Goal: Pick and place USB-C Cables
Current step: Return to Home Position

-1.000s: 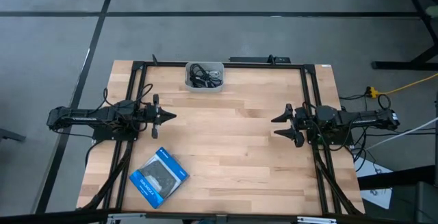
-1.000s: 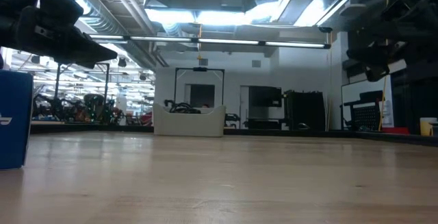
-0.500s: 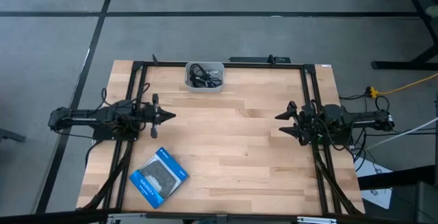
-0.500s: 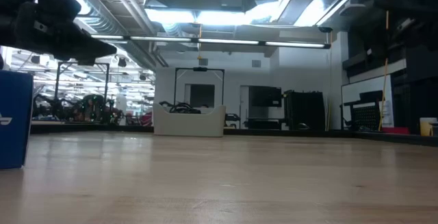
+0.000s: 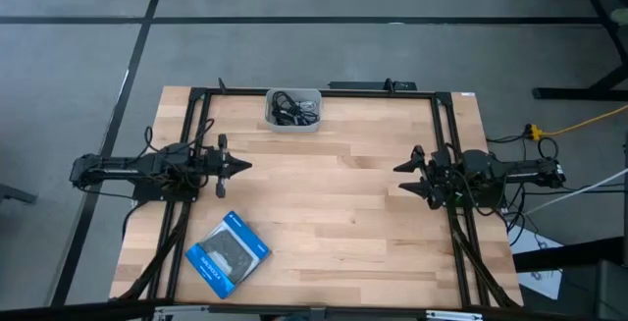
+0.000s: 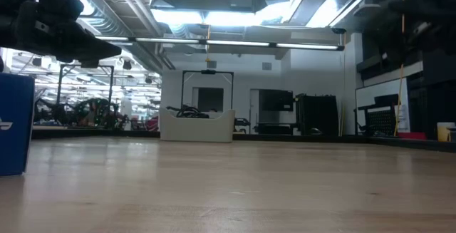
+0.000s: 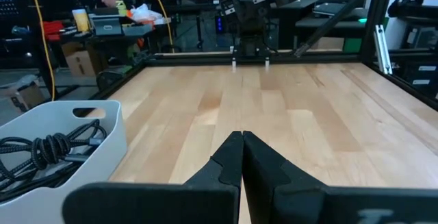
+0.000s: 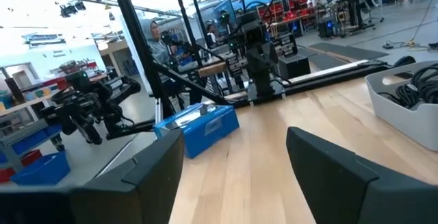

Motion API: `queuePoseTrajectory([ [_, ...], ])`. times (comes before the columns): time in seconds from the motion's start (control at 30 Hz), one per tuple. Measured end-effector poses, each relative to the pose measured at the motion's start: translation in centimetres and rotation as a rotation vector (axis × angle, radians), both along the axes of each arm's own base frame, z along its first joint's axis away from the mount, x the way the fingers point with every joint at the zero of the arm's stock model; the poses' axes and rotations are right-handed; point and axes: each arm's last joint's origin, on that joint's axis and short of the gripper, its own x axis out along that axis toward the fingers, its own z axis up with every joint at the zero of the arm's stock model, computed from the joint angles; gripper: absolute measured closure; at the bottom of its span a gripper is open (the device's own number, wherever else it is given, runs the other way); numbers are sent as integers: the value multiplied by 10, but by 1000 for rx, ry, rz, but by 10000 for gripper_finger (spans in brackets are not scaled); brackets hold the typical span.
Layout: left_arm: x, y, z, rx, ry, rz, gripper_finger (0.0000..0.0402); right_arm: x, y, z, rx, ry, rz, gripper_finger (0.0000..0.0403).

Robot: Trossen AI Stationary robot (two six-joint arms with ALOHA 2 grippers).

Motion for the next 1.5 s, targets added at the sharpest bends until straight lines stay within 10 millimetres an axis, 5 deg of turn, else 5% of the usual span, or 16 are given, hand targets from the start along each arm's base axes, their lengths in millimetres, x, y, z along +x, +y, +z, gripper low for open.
queuePoseTrajectory([
  [0.3, 0, 0, 0, 0, 0, 0, 401, 0, -2, -4, -307, 17, -83, 141],
  [1.5, 0, 0, 0, -1, 0, 0, 401, 1, -2, -6, -312, 28, -81, 141],
])
